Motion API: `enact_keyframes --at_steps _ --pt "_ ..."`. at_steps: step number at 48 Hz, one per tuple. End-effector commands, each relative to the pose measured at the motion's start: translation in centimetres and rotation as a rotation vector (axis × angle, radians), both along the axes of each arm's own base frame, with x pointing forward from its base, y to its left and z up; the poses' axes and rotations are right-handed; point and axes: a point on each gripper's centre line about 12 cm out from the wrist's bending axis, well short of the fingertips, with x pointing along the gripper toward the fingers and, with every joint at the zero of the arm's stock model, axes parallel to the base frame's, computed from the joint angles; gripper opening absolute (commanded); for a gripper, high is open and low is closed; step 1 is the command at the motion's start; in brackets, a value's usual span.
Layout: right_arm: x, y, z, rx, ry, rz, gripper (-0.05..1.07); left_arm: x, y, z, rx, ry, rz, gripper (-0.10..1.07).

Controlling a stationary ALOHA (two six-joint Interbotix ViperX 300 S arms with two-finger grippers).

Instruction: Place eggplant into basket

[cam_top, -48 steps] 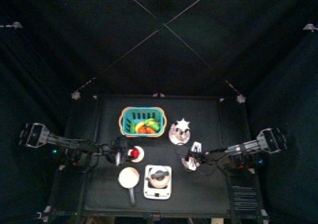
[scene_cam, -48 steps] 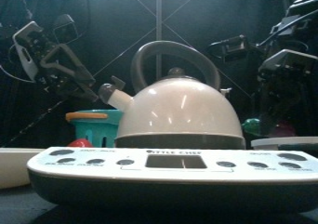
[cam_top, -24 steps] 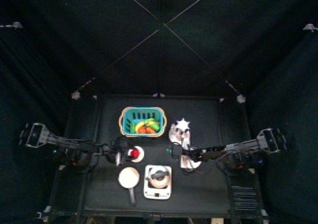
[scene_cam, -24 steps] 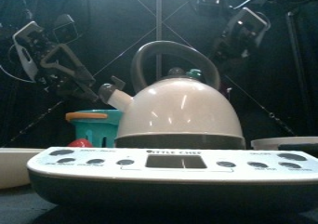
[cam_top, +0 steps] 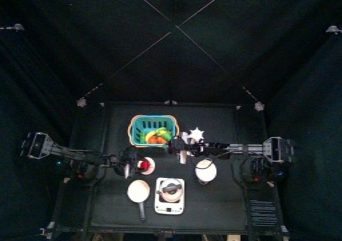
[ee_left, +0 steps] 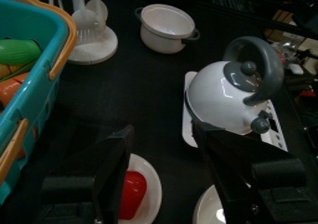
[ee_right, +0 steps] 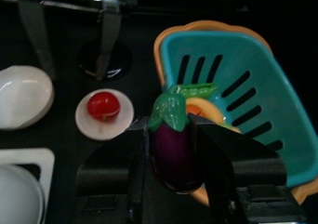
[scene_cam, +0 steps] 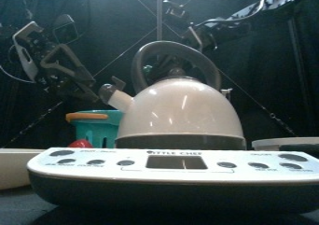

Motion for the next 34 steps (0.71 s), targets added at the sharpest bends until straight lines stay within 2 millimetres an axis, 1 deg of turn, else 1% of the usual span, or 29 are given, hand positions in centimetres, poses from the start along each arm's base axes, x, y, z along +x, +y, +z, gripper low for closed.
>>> enact_keyframes --at_steps 1,3,9,14,19,34 --pt "1.2 -1.8 1.1 -0.001 -0.046 -0.019 0.42 0.4 0.0 0.7 0.000 -0.023 0.001 0.89" --pt "1.6 -2.6 0.6 0.002 -0.038 -0.032 0.42 0.4 0.0 0.7 0.000 -0.023 0.001 0.89" --pt "2.6 -3.8 -0.4 0.004 -0.020 -0.051 0.46 0.4 0.0 0.7 0.000 -0.023 0.001 0.89" --pt "3.3 -4.5 -1.0 0.006 -0.012 -0.062 0.54 0.4 0.0 0.7 0.000 -0.023 0.001 0.89" --pt "3.4 -5.2 -1.3 0.007 -0.008 -0.074 0.61 0.3 0.0 0.5 0.000 -0.018 0.001 0.89" --pt "3.4 -5.2 -1.7 0.018 -0.001 -0.078 0.82 0.2 0.0 0.4 -0.001 -0.015 0.002 0.89"
